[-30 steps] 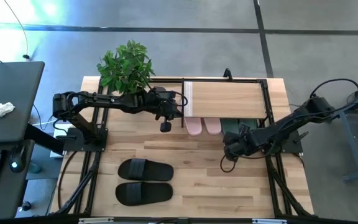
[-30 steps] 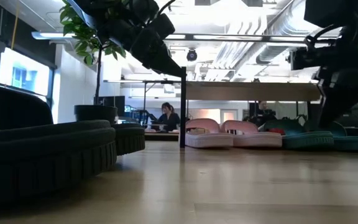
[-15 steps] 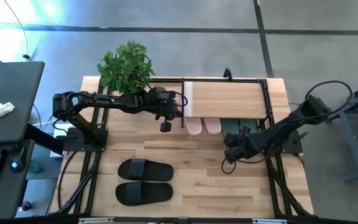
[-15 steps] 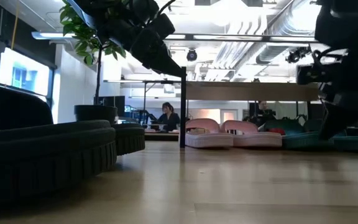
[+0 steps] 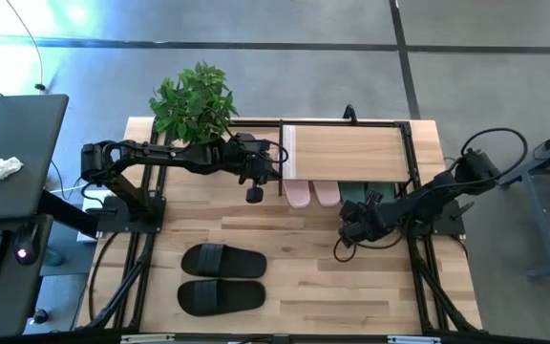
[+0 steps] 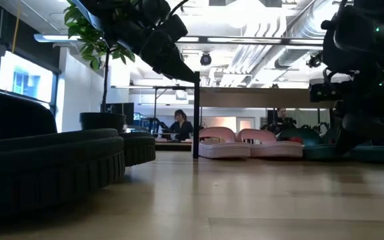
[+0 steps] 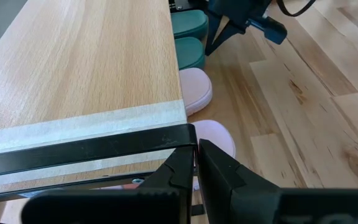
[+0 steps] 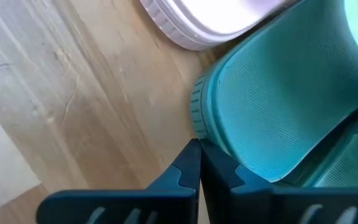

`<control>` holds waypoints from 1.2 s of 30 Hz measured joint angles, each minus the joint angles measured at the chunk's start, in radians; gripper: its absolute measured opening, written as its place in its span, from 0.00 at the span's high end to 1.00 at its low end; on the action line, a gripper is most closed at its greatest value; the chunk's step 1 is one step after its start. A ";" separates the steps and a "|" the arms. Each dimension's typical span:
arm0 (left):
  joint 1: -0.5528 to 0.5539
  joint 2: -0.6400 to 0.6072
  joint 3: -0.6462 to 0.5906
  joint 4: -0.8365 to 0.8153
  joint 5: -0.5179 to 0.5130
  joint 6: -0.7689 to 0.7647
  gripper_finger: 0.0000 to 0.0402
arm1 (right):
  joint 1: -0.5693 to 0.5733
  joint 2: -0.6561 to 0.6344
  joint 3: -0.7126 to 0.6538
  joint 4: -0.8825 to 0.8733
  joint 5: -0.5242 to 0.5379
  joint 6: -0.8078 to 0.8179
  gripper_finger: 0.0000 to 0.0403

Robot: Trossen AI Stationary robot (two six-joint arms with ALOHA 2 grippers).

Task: Pick and place slides into the shelf
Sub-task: Adjust the slides

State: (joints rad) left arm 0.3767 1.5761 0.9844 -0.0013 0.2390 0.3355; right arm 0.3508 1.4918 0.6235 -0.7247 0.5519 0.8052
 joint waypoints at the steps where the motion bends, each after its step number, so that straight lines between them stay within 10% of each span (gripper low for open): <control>1: 0.000 0.000 0.000 0.000 0.000 0.000 0.97 | 0.000 0.000 0.000 0.001 0.002 0.001 1.00; 10: 0.000 0.000 0.000 0.000 0.000 0.000 0.97 | 0.006 -0.001 0.006 -0.027 0.005 0.023 1.00; 25: 0.000 0.000 0.000 -0.001 0.000 0.000 0.97 | 0.160 -0.217 0.035 -0.250 -0.331 0.113 1.00; 36: 0.000 0.000 0.000 -0.001 0.000 0.000 0.97 | 0.248 -0.224 0.018 -0.409 -0.261 0.340 1.00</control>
State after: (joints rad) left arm 0.3771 1.5761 0.9845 -0.0020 0.2394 0.3351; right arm 0.5983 1.2678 0.6412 -1.1338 0.2908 1.1455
